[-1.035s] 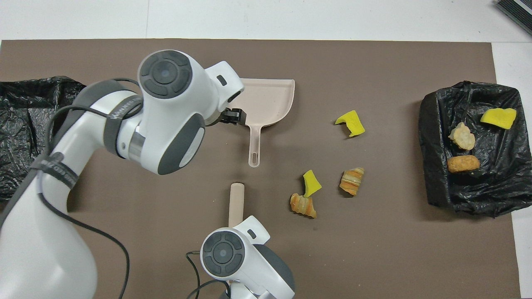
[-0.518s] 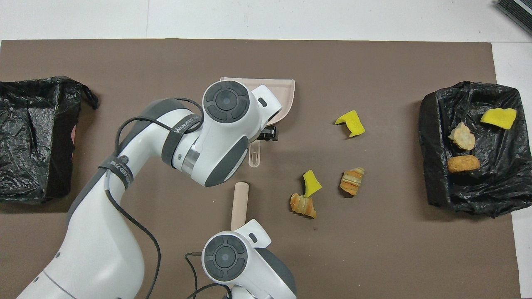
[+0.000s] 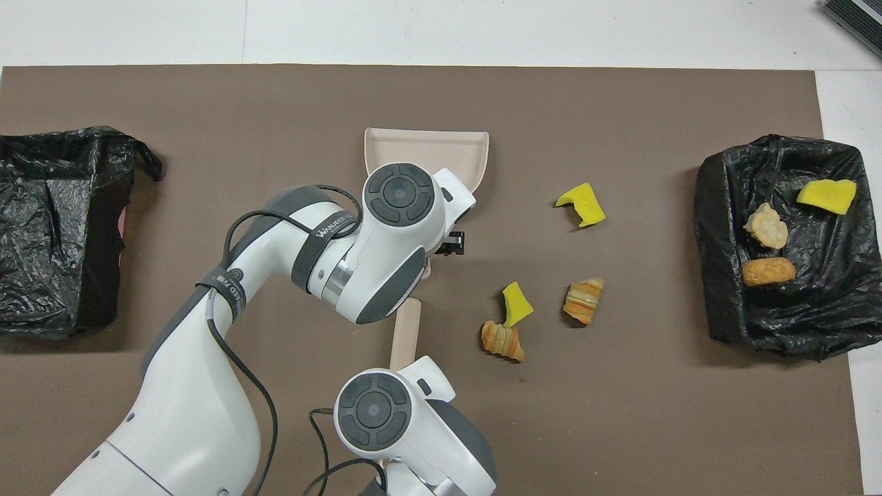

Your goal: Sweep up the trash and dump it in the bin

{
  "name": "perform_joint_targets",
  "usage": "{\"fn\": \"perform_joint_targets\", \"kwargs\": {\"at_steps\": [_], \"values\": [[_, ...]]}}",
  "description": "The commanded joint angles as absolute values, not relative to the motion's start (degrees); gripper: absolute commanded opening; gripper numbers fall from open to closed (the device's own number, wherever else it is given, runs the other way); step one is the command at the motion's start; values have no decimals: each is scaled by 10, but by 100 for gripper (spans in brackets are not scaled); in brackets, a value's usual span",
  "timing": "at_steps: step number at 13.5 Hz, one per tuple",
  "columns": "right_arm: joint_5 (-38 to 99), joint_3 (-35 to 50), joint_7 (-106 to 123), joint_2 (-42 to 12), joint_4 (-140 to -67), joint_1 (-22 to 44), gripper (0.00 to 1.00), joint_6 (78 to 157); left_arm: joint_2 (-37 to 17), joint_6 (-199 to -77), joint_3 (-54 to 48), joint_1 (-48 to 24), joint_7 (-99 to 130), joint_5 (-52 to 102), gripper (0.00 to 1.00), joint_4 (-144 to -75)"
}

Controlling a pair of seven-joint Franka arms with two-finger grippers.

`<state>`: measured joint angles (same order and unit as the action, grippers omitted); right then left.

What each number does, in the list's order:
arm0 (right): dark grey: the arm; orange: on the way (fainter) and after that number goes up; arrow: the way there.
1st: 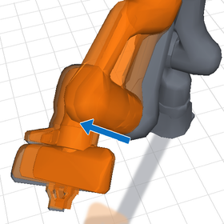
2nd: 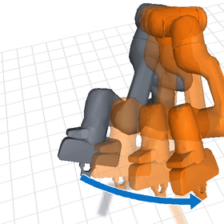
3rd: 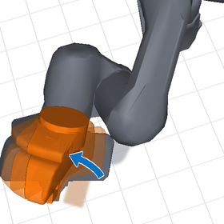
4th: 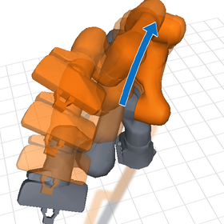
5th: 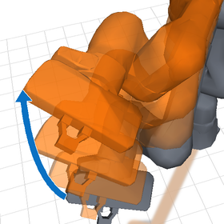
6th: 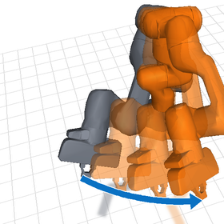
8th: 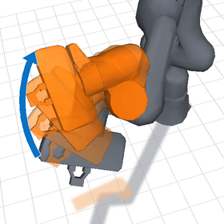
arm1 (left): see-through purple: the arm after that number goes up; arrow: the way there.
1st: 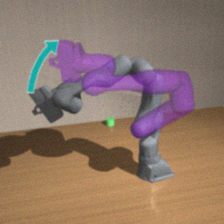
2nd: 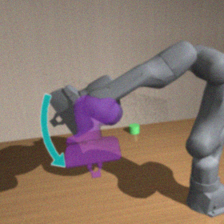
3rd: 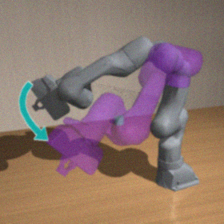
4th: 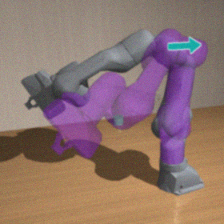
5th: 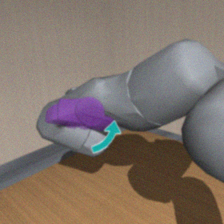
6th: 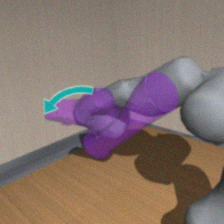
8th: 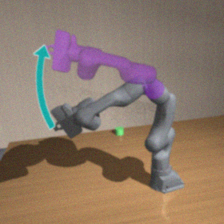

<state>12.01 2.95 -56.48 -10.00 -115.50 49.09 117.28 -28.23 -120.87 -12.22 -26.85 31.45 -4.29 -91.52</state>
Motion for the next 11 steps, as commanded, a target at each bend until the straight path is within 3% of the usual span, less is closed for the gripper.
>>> {"fn": "perform_joint_targets", "kwargs": {"at_steps": [1,2,6,11], "values": [[108,32,-577,-17,-1213,462,0,1119,-265,-1203,-115,-274,321,-35,6,-928],[91,33,-574,2,-1215,437,0,1081,-261,-1201,-115,-274,318,-35,0,-928],[65,32,-488,70,-1232,326,0,985,-218,-1183,-109,-261,207,-45,0,-932],[-46,33,-316,58,-1231,195,0,972,-129,-1066,-109,-198,-67,-44,0,-937]]}}
